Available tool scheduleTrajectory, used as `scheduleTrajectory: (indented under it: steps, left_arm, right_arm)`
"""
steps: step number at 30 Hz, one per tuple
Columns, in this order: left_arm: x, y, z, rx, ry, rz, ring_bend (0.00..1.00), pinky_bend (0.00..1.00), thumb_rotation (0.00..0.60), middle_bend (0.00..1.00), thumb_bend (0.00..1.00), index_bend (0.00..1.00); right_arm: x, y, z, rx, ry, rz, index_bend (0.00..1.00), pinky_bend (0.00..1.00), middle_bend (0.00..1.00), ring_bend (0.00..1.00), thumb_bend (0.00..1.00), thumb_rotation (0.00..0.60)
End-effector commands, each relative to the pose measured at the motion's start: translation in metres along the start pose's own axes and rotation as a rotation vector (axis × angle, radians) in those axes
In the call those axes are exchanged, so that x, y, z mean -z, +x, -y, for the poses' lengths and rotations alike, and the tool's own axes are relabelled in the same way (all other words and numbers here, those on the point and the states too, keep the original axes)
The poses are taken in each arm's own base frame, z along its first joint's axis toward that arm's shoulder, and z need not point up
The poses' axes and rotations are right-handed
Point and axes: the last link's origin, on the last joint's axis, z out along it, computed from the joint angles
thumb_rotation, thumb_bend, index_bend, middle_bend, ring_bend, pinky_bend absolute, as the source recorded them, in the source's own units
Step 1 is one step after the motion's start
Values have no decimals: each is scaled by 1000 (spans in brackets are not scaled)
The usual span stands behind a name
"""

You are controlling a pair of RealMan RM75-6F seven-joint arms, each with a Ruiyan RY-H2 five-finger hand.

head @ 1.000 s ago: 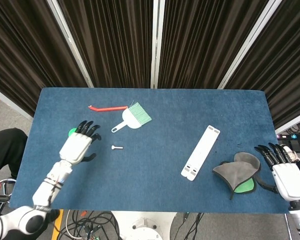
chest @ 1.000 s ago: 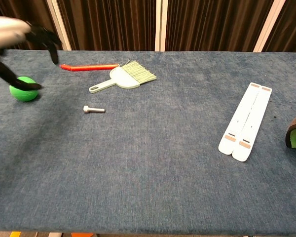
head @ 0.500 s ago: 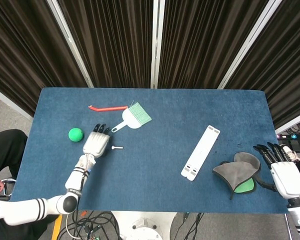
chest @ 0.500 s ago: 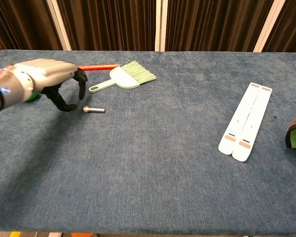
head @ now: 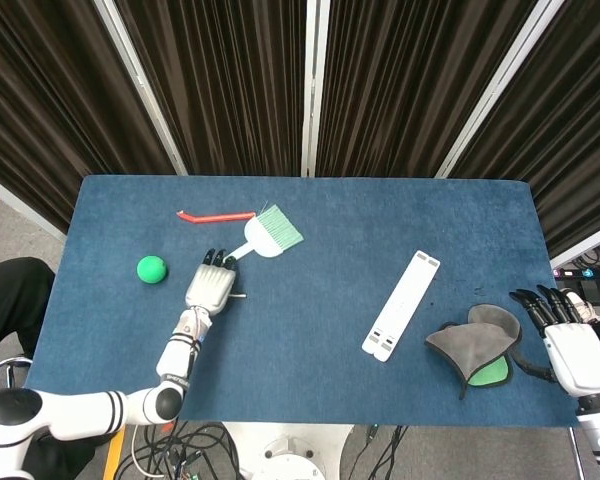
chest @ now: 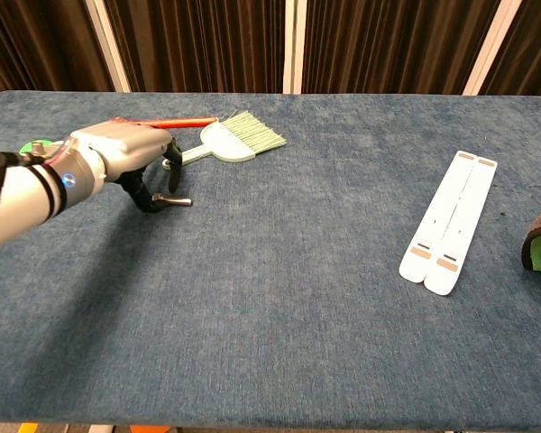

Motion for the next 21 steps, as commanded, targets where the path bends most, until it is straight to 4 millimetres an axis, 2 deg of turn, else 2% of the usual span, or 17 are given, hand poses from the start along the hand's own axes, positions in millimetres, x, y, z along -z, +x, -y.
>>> scheduleTrajectory:
  steps: [1, 14, 21]
  left_arm:
    - [-3, -2, -3, 0, 11, 8, 9, 0, 600, 143, 337, 480]
    - [-2, -6, -23, 9, -34, 36, 9, 0, 600, 143, 337, 480]
    - [-2, -5, -25, 8, -37, 31, 9, 0, 600, 143, 339, 491]
  right_arm:
    - [0, 0, 0, 1, 1, 3, 123, 0, 130, 0, 212, 600]
    - [0, -1, -4, -4, -16, 10, 123, 0, 130, 0, 212, 600]
    - [0, -2, -6, -6, -21, 14, 123, 0, 130, 0, 212, 600]
